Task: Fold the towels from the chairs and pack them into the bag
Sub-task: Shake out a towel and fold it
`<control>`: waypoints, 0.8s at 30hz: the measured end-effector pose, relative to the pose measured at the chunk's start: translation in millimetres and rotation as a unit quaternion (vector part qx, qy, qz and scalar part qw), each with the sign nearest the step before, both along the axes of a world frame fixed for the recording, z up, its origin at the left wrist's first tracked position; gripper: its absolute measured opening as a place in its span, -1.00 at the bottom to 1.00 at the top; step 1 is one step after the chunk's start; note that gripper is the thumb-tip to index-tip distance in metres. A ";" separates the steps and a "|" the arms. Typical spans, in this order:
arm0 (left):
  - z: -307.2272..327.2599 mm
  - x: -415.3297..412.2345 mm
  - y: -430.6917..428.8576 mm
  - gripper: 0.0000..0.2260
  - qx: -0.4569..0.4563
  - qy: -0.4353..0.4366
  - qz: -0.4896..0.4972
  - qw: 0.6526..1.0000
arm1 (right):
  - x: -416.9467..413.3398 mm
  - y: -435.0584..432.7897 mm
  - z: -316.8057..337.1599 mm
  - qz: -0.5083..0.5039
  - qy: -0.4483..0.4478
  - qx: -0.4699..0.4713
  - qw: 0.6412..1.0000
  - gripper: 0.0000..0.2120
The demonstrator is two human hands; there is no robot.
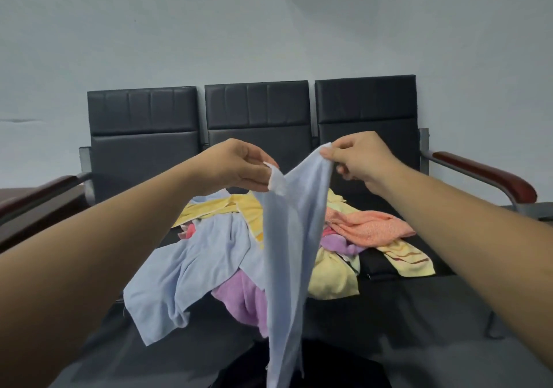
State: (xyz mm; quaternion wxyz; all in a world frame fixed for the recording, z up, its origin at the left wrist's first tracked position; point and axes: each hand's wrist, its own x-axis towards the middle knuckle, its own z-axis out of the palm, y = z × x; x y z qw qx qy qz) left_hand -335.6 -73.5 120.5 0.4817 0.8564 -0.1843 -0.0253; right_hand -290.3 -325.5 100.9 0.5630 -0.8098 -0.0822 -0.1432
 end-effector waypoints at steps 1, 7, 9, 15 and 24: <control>-0.9 -0.7 -3.5 -0.86 0.009 -0.013 0.011 1.000 | -2.1 4.6 -1.7 0.017 0.001 0.002 1.000 -0.89; -5.2 0.2 -15.5 -0.74 0.039 -0.056 0.047 0.997 | -20.0 35.2 -3.9 0.122 0.007 -0.024 0.992 -0.87; -7.7 3.1 -16.4 -0.74 0.042 -0.061 0.052 0.996 | -24.8 40.2 -3.9 0.153 -0.001 -0.069 0.986 -0.79; -13.7 11.0 -3.7 -0.70 0.047 -0.051 0.060 0.996 | -20.4 39.8 -9.1 0.118 -0.063 -0.193 0.972 -0.83; -45.1 19.7 47.6 -0.70 0.139 0.003 0.083 0.987 | -5.5 10.0 -18.7 0.098 0.051 0.076 0.991 -0.81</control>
